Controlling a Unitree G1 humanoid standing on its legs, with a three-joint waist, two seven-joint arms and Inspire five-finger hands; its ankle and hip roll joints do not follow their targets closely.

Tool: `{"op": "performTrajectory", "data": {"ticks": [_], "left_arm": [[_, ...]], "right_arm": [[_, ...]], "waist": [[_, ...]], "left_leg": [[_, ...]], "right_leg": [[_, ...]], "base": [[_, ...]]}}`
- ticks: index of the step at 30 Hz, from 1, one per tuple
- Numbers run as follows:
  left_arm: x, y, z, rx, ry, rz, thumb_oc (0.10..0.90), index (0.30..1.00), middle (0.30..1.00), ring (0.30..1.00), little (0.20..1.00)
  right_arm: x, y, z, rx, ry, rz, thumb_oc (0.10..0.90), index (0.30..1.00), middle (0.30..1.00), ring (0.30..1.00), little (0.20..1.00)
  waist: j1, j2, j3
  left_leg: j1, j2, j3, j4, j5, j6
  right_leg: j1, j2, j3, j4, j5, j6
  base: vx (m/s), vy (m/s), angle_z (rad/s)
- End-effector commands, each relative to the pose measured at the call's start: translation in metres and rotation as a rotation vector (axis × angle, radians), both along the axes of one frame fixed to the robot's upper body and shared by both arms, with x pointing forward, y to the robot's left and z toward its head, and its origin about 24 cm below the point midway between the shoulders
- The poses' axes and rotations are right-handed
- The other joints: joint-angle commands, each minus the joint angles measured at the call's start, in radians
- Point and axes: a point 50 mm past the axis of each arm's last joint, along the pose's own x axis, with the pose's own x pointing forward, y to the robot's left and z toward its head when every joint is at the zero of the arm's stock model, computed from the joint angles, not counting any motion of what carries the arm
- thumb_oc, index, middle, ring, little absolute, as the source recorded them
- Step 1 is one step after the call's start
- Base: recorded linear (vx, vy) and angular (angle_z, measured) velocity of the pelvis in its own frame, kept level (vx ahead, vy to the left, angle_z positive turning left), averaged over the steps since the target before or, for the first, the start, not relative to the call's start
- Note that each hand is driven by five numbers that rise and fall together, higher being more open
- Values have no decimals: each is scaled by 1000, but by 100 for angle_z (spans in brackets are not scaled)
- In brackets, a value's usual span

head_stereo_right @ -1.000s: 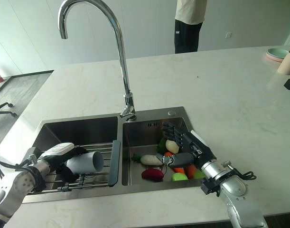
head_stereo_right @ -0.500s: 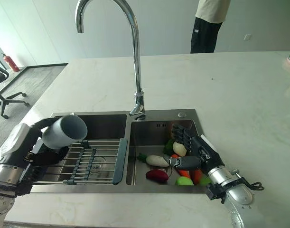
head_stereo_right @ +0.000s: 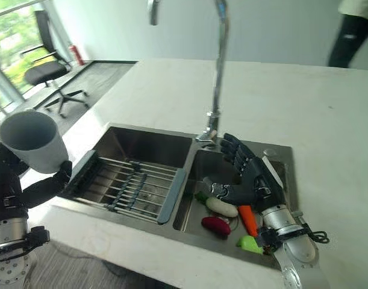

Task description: Place the dishes in the dishwasher.

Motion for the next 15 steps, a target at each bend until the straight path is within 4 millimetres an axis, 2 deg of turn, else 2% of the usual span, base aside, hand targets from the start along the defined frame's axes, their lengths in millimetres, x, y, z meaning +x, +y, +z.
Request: {"op": "performTrajectory", "data": {"ticks": [1,3,4,5,6,7,10,12,13,14,15], "left_arm": [[-8,-2,63,16,-422,-52,400,300,300,300,300],[-6,-4,64,6,-435,-74,400,300,300,300,300],[-2,-6,65,8,-438,-115,400,300,300,300,300],[1,-9,66,13,-440,-144,400,300,300,300,300],[4,-9,68,17,-439,-179,400,300,300,300,300],[3,-7,68,14,-438,-190,400,300,300,300,300],[-1,-5,69,33,-434,-180,400,300,300,300,300],[-5,-2,70,35,-436,-174,400,300,300,300,300],[-5,-5,74,59,-435,-171,400,300,300,300,300],[-1,-8,77,67,-438,-174,400,300,300,300,300],[1,-9,78,71,-440,-176,400,300,300,300,300]], "right_arm": [[2,2,57,45,-379,43,800,900,900,900,900],[2,-1,60,42,-395,44,800,900,900,900,900],[2,-5,62,43,-409,14,800,900,900,900,900],[1,-7,62,41,-416,-12,800,900,900,900,900],[-1,-12,62,67,-427,-39,800,900,900,900,900],[-2,-13,60,82,-429,-50,800,900,900,900,900],[-6,-6,54,115,-442,-52,800,900,900,900,900],[-11,-1,50,124,-448,-45,800,900,900,900,900],[-11,6,49,138,-451,-44,800,900,900,900,900],[-10,7,49,158,-450,-56,800,900,900,900,900],[-9,7,49,168,-448,-62,800,900,900,900,900]], "waist": [[-43,-60,-10],[-62,-58,-10],[-84,-55,-22],[-97,-52,-26],[-106,-47,-26],[-100,-43,-22],[-65,-38,-5],[-39,-43,5],[-30,-47,12],[-45,-46,12],[-55,-44,12]], "left_leg": [[123,30,31,74,-166,-35],[153,81,89,74,-172,-46],[180,154,177,74,-156,-70],[188,189,224,74,-149,-87],[198,188,238,74,-199,-92],[196,173,225,74,-211,-91],[172,94,155,74,-254,-73],[157,40,108,74,-282,-57],[134,-9,50,74,-301,-36],[114,-38,-6,74,-301,-14],[107,-47,-30,74,-300,-6]], "right_leg": [[21,3,96,-71,10,169],[22,-20,58,-71,20,176],[22,-54,1,-71,38,184],[28,-72,-31,-71,49,193],[21,-126,-66,-71,101,242],[20,-142,-70,-71,119,261],[20,-214,-76,-71,197,298],[14,-250,-76,-71,240,305],[-5,-265,-53,-71,265,307],[-21,-222,16,-71,236,299],[-28,-194,57,-71,220,292]], "base": [[-234,291,94],[-257,311,129],[-343,392,125],[-418,654,195],[-269,594,208],[-207,664,231],[-38,530,151],[-11,589,113],[16,618,168],[46,530,158],[2,275,160]]}}
